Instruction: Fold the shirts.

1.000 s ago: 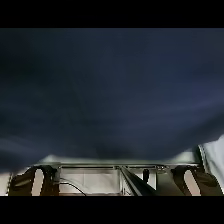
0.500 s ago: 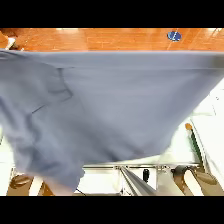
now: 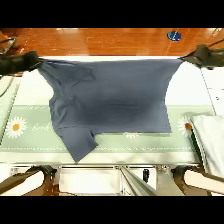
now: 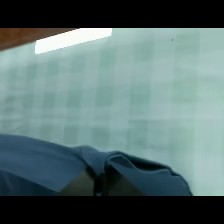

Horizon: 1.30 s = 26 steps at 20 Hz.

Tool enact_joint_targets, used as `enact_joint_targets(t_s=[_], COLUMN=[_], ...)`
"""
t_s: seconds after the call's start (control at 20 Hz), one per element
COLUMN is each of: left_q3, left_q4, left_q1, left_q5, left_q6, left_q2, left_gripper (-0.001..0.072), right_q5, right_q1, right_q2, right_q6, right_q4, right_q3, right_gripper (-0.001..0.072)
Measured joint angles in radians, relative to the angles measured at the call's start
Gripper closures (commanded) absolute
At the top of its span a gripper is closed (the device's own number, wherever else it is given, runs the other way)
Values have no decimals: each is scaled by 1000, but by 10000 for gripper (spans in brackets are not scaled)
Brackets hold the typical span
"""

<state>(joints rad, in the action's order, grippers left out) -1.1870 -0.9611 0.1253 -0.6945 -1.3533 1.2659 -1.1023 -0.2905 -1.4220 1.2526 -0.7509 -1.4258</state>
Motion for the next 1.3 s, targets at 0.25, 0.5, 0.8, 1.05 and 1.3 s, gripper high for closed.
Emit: enact_joint_targets(t_s=[0.25, 0.5, 0.8, 1.05, 1.3], left_q3=[-142, -204, -315, -290, -219], left_q4=[75, 117, 114, -21, -112], left_q1=[-46, -47, 31, 53, 26], left_q5=[63, -7, -343, -564, -612], left_q6=[-27, -43, 20, 49, 45], left_q2=[309, 428, 451, 455, 476], left_gripper=[691, 691, 692, 692, 199], right_q5=[47, 18, -192, -362, -348], right_q1=[7, 19, -30, -35, 2], right_q2=[-326, -461, -468, -460, -459], right_q6=[58, 100, 100, 98, 110], right_q4=[63, 68, 42, -121, -208], right_q3=[-185, -278, -336, -302, -217], right_gripper=[687, 686, 686, 686, 302])
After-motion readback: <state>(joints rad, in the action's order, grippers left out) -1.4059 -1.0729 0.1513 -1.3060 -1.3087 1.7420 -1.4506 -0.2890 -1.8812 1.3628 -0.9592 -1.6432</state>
